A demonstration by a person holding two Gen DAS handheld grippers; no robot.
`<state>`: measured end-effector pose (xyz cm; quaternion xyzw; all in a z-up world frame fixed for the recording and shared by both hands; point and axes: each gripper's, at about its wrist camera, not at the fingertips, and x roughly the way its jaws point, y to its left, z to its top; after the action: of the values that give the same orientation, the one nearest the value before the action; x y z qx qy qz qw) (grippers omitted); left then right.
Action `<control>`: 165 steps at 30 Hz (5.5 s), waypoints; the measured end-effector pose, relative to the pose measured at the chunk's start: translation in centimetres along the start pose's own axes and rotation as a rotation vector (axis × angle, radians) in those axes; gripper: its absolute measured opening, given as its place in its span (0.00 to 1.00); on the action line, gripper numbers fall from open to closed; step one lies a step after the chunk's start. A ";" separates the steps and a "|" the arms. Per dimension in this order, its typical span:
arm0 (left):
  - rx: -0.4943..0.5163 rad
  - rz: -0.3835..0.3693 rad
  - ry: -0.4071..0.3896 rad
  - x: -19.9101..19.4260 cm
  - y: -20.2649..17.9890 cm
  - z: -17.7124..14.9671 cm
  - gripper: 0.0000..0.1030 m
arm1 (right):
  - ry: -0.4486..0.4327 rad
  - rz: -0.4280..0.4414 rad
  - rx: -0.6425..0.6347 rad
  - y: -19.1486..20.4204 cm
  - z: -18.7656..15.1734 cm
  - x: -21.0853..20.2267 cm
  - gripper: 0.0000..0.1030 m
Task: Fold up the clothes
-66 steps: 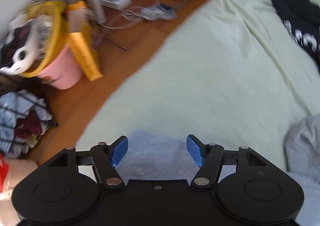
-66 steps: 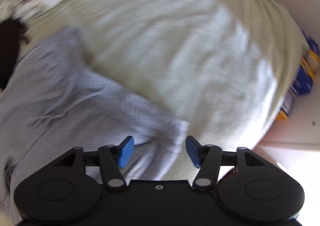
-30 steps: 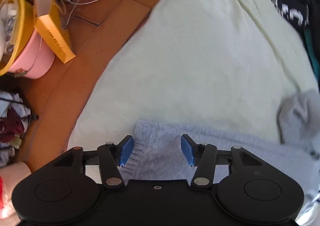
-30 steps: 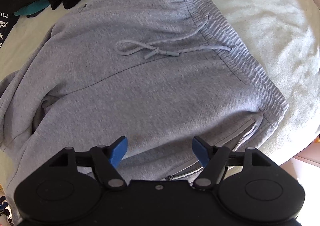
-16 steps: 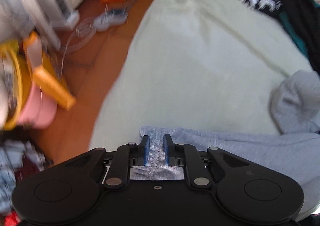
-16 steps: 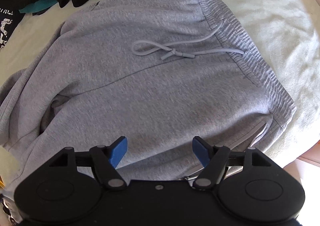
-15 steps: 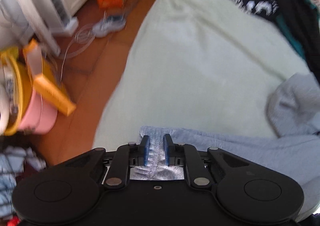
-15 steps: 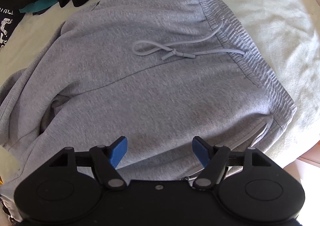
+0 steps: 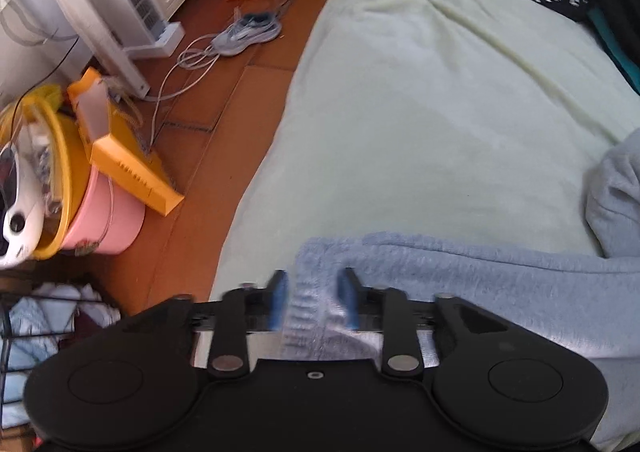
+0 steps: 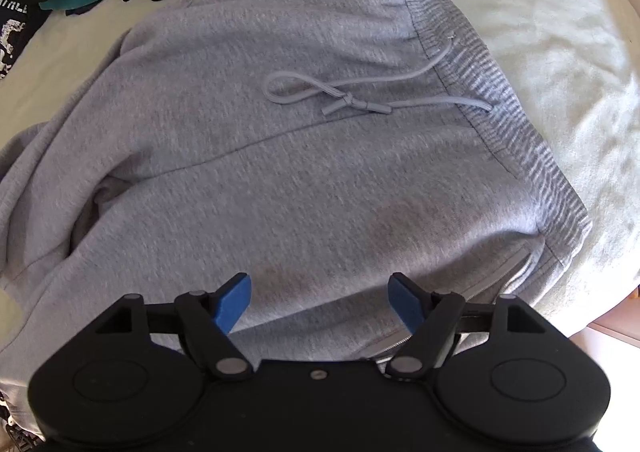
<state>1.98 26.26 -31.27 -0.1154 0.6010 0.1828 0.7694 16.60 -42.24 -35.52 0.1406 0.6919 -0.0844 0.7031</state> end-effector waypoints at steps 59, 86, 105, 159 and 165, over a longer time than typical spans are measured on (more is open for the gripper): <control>0.429 -0.135 0.299 1.9 -15.1 -11.7 0.34 | 0.235 0.052 -0.443 5.7 -14.3 7.6 0.80; 0.366 -0.421 0.186 0.0 -22.1 -10.0 0.35 | 0.290 0.192 -0.398 12.1 -14.3 4.9 0.77; 0.443 -0.523 0.289 0.9 -23.5 -10.5 0.21 | 0.348 0.331 -0.415 13.1 -15.8 7.8 0.01; -0.030 -0.546 -0.190 0.9 -29.5 6.8 0.19 | -0.335 0.399 -0.787 11.4 0.3 -4.4 0.57; 0.022 -0.717 -0.231 -1.4 -34.0 6.3 0.17 | -0.393 0.500 -0.601 8.9 2.0 -7.4 0.58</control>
<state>21.54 -2.23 -29.78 -0.2888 0.4339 -0.0927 0.8484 21.05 -34.99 -27.40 0.0739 0.4835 0.2684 0.8299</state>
